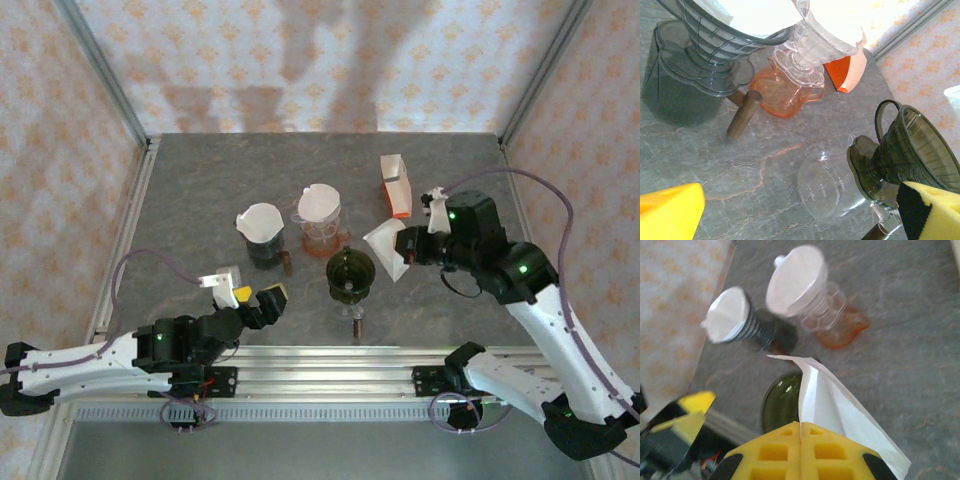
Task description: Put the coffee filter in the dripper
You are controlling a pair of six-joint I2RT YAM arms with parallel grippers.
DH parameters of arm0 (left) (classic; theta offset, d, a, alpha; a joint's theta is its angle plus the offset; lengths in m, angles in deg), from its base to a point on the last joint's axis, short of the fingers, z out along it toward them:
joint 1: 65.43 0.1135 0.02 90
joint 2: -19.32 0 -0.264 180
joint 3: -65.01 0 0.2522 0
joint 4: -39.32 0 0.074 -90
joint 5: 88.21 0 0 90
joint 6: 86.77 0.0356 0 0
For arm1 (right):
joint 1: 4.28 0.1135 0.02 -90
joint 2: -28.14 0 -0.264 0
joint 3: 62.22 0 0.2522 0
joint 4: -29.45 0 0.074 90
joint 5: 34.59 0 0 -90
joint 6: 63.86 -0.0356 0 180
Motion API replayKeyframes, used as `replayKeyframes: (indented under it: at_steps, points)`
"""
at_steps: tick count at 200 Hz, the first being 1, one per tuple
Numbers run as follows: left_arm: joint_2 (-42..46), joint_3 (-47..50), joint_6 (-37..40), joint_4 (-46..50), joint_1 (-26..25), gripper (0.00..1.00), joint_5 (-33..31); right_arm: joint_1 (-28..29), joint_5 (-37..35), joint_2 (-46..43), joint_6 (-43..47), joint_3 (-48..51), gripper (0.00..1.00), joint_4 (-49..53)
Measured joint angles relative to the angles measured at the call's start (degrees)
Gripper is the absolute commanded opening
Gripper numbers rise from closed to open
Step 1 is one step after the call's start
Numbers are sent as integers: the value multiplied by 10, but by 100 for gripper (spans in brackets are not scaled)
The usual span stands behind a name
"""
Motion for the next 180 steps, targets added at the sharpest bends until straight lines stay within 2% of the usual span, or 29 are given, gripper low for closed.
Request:
replayKeyframes:
  at_steps: [35, 76, 114, 180]
  points:
    - [-8, 0, 0, 0, 0, 100, 0, 30, 10, 7, 0, -40, 0, 65]
    - [-16, 0, 0, 0, 0, 100, 2, 65, 7, 65, 0, -80, 0, 119]
    - [-21, 0, 0, 0, 0, 100, 5, 104, -21, 125, 11, -128, 0, 152]
    - [-21, 0, 0, -1, 0, 100, 15, 135, -73, 216, 35, -187, 0, 192]
